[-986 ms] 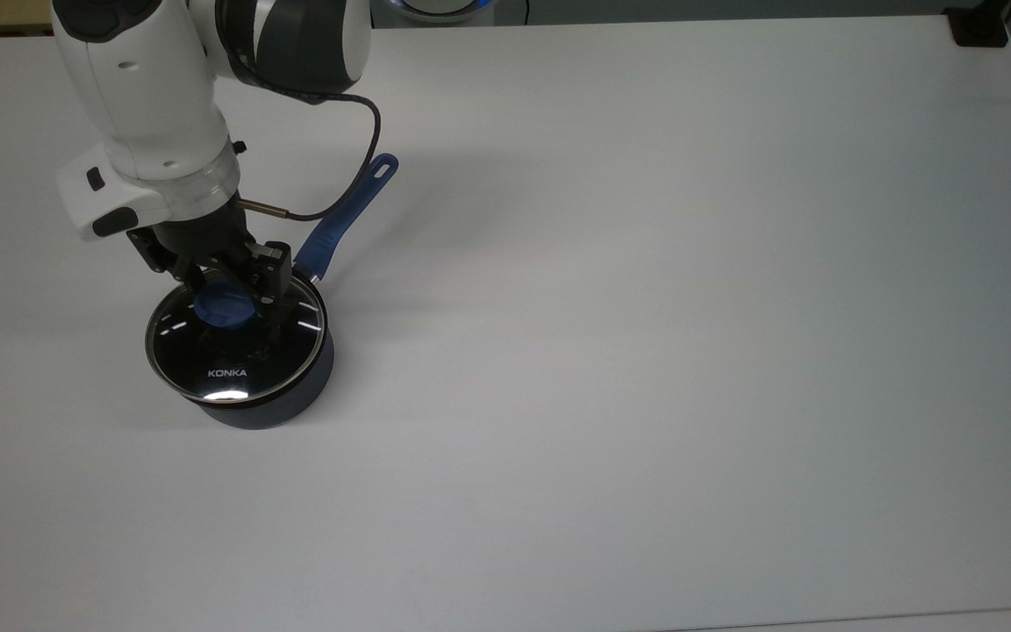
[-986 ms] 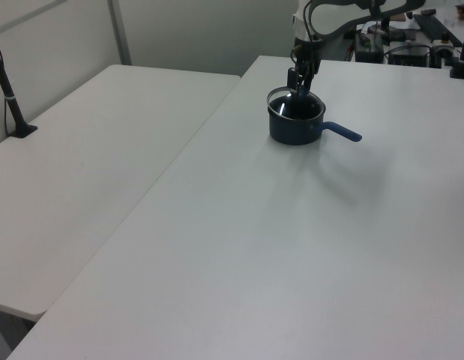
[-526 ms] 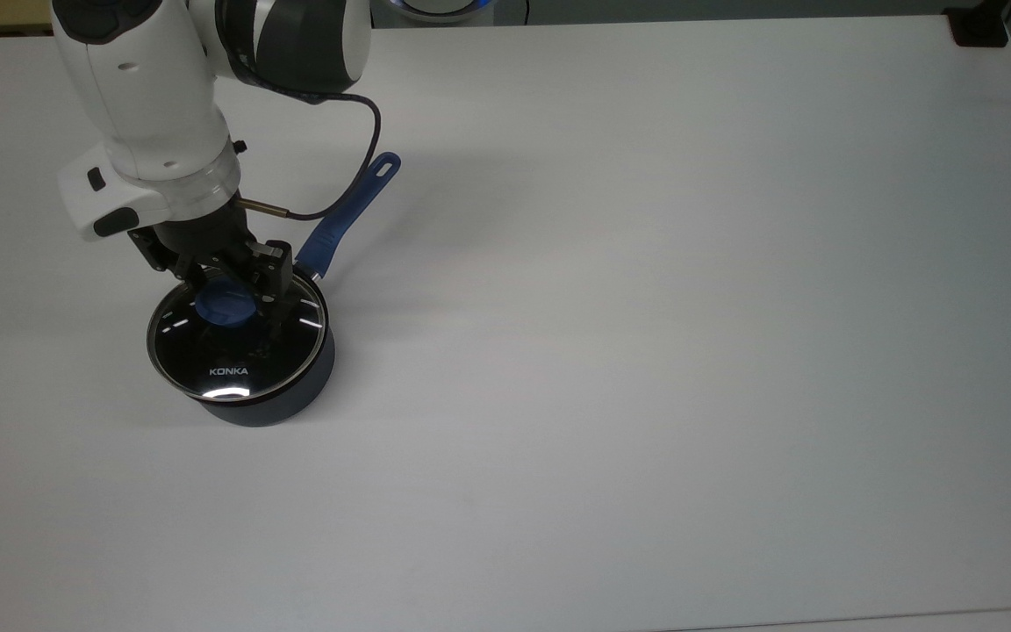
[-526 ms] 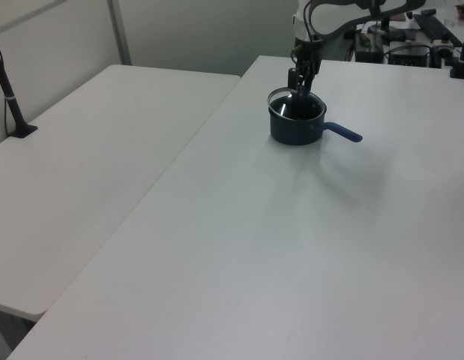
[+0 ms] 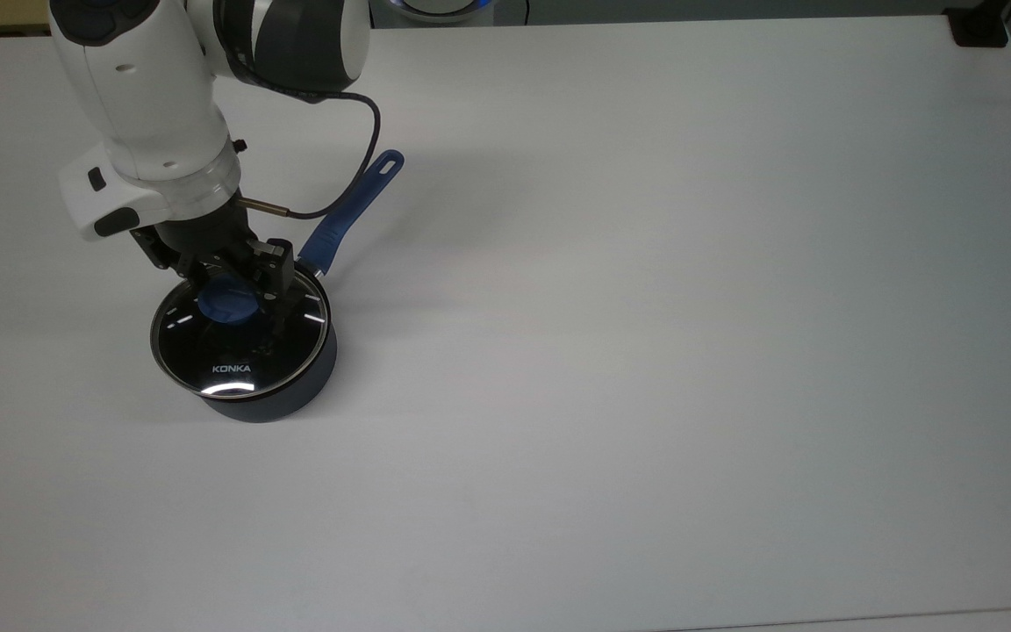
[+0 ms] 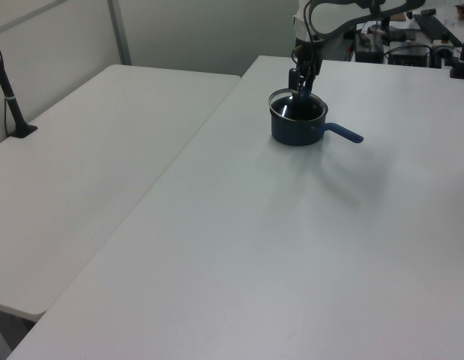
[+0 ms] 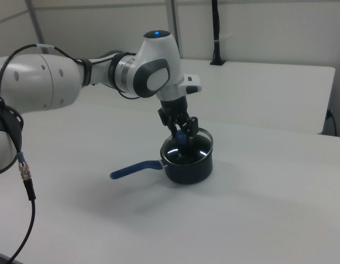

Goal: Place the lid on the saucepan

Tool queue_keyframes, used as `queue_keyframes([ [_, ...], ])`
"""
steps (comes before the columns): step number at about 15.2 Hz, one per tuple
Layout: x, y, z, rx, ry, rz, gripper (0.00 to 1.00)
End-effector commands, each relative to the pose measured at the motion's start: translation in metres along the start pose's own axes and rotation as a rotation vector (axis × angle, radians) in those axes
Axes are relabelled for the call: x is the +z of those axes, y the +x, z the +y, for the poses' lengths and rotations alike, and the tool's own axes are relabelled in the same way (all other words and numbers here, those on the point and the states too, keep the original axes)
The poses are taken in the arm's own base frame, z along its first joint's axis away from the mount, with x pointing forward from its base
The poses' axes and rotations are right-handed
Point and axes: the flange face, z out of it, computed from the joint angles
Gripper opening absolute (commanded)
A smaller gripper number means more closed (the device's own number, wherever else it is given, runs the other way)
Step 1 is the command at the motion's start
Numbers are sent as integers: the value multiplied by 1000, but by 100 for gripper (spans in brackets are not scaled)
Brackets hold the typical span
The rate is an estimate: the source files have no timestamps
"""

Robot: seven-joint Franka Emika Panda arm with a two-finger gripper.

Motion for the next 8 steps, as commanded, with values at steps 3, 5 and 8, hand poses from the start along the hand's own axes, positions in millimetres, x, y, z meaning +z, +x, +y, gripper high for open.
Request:
queue_keyframes([
  [3, -6, -7, -1, -9, 19, -20, 58],
  [5, -7, -4, -1, -9, 18, 4, 61],
  [8, -4, -3, -1, -15, 14, 24, 63],
])
